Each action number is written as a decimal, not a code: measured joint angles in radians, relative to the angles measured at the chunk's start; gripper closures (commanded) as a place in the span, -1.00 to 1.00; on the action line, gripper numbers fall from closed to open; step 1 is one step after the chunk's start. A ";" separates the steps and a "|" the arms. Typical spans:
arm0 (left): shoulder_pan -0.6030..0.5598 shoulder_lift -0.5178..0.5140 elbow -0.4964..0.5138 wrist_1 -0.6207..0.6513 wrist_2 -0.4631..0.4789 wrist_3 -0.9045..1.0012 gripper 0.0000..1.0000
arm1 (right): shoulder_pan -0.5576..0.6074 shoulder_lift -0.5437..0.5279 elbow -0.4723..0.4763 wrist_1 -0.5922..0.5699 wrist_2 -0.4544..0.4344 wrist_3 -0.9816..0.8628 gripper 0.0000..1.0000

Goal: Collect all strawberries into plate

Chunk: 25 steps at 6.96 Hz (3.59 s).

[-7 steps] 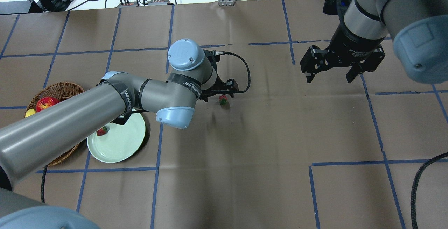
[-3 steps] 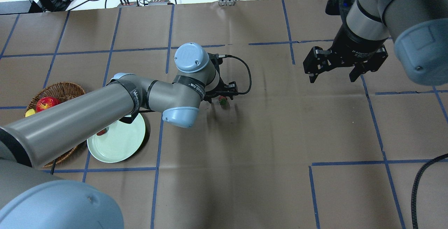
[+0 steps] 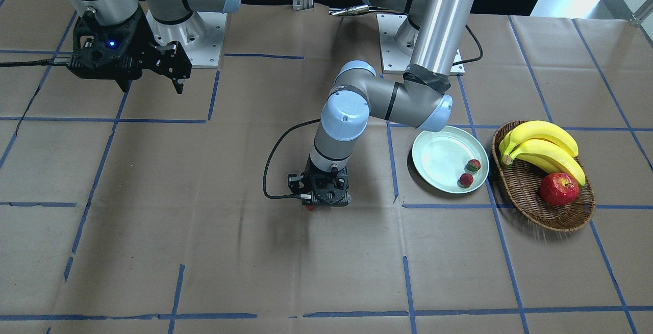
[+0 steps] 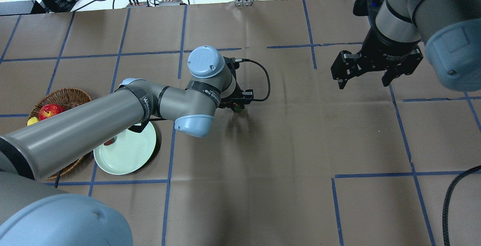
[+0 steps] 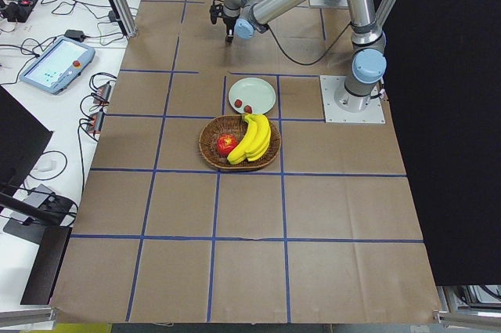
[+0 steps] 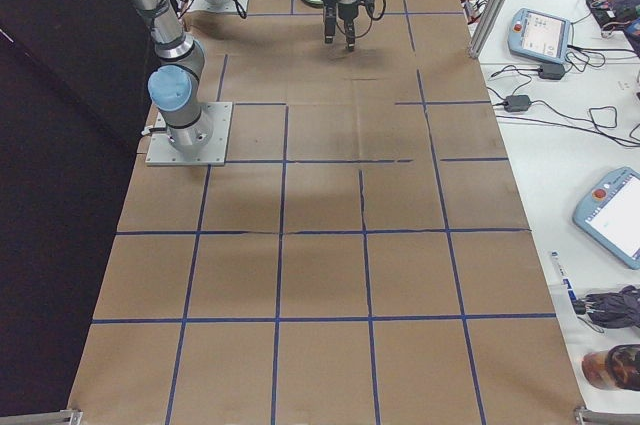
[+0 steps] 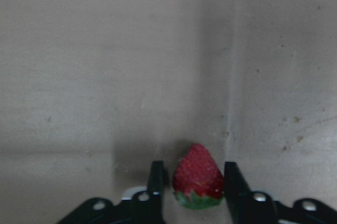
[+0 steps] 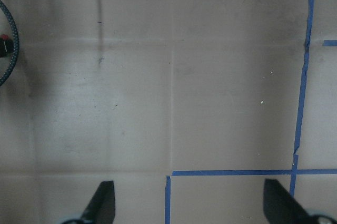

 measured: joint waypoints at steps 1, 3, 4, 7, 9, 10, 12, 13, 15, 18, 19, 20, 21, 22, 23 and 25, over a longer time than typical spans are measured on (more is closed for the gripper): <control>0.002 0.020 -0.008 -0.010 0.026 0.015 1.00 | 0.000 -0.001 -0.002 0.000 0.002 0.000 -1.00; 0.031 0.128 -0.069 -0.117 0.196 0.172 0.99 | 0.000 -0.004 -0.004 0.000 0.004 0.000 -1.00; 0.082 0.208 -0.122 -0.187 0.259 0.279 0.99 | 0.000 -0.004 -0.004 0.000 0.005 0.000 -1.00; 0.333 0.413 -0.339 -0.244 0.300 0.634 0.66 | 0.001 -0.010 -0.005 0.000 0.005 -0.001 -1.00; 0.407 0.430 -0.386 -0.245 0.304 0.722 -0.80 | 0.004 -0.023 -0.005 0.001 0.004 0.000 -1.00; 0.415 0.429 -0.394 -0.246 0.309 0.726 -0.80 | 0.005 -0.025 -0.004 0.001 0.004 -0.001 -1.00; 0.419 0.434 -0.399 -0.248 0.300 0.725 -0.81 | 0.008 -0.026 -0.003 0.001 0.005 0.000 -1.00; 0.418 0.443 -0.394 -0.252 0.267 0.706 -0.85 | 0.009 -0.027 -0.003 0.001 0.005 0.000 -1.00; 0.398 0.469 -0.348 -0.304 0.176 0.588 -0.90 | 0.010 -0.027 -0.003 0.001 0.005 0.000 -1.00; 0.276 0.603 -0.120 -0.655 0.148 0.433 -0.99 | 0.011 -0.027 -0.008 0.015 0.003 0.001 -1.00; 0.238 0.632 -0.020 -0.784 0.149 0.404 -0.99 | 0.011 -0.024 -0.024 0.037 0.002 0.002 -1.00; 0.217 0.643 0.077 -0.894 0.149 0.411 -0.99 | 0.011 -0.018 -0.051 0.076 0.002 0.005 -1.00; 0.209 0.648 0.128 -0.932 0.148 0.449 -0.99 | 0.011 -0.016 -0.066 0.097 0.003 0.008 -1.00; 0.207 0.655 0.157 -0.933 0.145 0.483 -0.99 | 0.011 -0.017 -0.071 0.105 0.004 0.009 -1.00; 0.207 0.661 0.166 -0.934 0.140 0.496 -0.99 | 0.011 -0.019 -0.072 0.108 0.005 0.009 -1.00; 0.209 0.653 0.164 -0.933 0.137 0.498 -1.00 | 0.011 -0.021 -0.072 0.109 0.005 0.007 -1.00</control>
